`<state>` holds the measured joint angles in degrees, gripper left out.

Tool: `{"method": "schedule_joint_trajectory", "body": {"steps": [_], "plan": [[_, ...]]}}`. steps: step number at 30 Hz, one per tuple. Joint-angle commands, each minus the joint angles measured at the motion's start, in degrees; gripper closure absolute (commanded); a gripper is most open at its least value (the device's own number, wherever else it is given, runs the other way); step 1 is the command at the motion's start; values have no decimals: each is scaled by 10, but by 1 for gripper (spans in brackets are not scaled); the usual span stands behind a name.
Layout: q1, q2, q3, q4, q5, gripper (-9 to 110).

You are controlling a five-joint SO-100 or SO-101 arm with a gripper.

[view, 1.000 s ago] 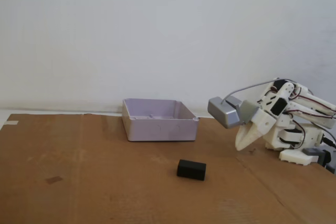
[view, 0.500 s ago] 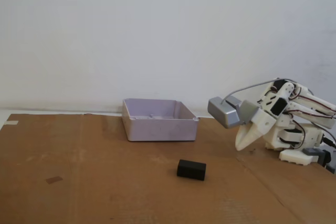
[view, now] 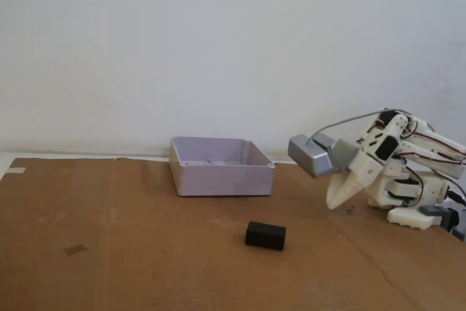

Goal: Grasp a block and put it in the box.

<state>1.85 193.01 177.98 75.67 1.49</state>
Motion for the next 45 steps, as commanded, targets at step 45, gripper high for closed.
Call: {"method": "schedule_joint_trajectory", "body": {"steps": [45], "plan": [[-2,-124,-111,-88,0,102]]}}
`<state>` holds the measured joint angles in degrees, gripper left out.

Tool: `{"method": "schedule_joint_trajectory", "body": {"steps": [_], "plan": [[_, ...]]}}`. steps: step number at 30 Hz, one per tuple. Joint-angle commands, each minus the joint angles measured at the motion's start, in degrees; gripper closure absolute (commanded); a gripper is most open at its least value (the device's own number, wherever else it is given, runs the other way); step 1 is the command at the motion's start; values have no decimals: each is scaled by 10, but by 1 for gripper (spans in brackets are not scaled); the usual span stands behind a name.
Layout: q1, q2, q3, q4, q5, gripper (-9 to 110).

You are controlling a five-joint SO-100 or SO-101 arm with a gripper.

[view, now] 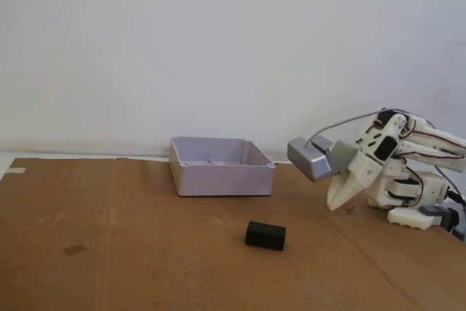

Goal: Grasp a block and put it in the box.

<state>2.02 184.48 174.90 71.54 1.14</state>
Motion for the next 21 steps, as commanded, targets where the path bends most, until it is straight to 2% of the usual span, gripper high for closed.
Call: {"method": "schedule_joint_trajectory", "body": {"steps": [1,7,21], "plan": [[-4,-51,-90,-62,4,102],[-4,-113,-156,-99,4,102],[-45,-248,-328,-100,4,102]]}}
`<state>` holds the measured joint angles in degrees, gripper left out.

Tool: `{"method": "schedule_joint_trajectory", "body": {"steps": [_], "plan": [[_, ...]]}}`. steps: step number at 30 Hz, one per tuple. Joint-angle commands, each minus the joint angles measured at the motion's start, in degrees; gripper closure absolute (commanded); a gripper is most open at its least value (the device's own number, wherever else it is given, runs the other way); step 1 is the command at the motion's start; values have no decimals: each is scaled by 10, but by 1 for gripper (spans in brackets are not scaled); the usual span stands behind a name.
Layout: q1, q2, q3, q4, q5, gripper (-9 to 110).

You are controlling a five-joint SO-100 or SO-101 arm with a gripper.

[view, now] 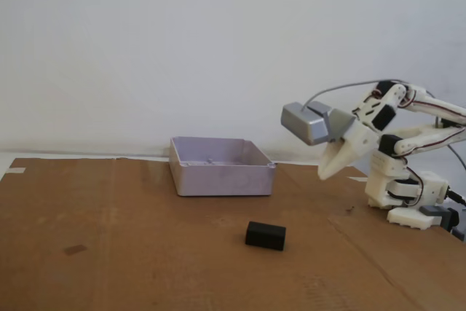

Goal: Grasp a block and put it in the box.

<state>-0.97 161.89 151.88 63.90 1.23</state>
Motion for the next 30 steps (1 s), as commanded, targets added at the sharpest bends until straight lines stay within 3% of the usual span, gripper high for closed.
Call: {"method": "schedule_joint_trajectory", "body": {"steps": [1,5,12,21,30], "plan": [[-19,-33,-112,-24,4,102],[-33,-66,-156,-29,4,102],[-43,-91,-156,-140,3,102],[-95,-142,-158,-163,35,102],[-133,-250,-165,-282,42,102]]}}
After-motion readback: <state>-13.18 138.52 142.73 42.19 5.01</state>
